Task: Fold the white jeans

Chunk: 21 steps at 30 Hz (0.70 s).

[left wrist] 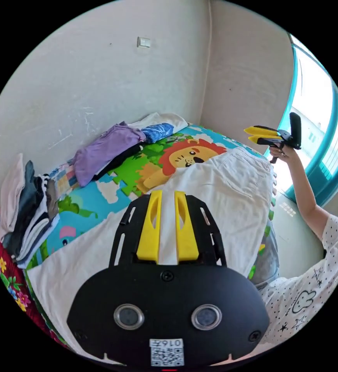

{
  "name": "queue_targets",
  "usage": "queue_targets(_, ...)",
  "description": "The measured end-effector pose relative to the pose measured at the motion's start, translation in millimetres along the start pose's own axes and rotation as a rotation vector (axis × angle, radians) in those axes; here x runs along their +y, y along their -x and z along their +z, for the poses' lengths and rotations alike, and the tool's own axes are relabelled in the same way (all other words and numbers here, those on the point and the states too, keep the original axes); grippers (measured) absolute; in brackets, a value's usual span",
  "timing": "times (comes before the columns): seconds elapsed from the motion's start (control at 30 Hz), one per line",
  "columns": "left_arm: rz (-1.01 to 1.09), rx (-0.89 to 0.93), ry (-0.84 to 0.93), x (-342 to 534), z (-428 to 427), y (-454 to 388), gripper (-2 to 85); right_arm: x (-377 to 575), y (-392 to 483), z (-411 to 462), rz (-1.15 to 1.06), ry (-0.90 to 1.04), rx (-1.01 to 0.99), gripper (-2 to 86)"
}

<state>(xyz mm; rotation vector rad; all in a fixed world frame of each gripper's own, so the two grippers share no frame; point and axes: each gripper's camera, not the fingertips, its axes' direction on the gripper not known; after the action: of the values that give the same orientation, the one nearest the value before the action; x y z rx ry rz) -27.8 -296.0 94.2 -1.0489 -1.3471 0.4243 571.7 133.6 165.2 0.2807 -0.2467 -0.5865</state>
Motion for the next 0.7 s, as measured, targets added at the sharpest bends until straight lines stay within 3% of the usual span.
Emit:
queue_targets(0.1,-0.058,0.058,0.071,-51,69,-6,6.6,-62,33,56,-0.1,0.034,0.011,12.4)
queue_targets(0.2,-0.022,0.166,0.158,-63,120,-22,7.6,-109,42,101,-0.058,0.003,-0.052,12.0)
queue_targets(0.27,0.036,0.129,0.189,-57,137,-34,7.6,-129,43,138,0.005,0.017,-0.059,10.8)
queue_targets(0.37,0.141,0.078,0.087,-43,140,-50,7.0,-139,50,184,-0.012,0.079,0.009,10.2)
queue_targets(0.5,0.195,0.094,0.102,-46,143,-54,6.3,-135,59,235,-0.048,0.14,0.057,10.7)
queue_targets(0.7,0.212,0.143,0.154,-57,152,-52,6.0,-143,54,278,-0.05,0.278,-0.028,10.0)
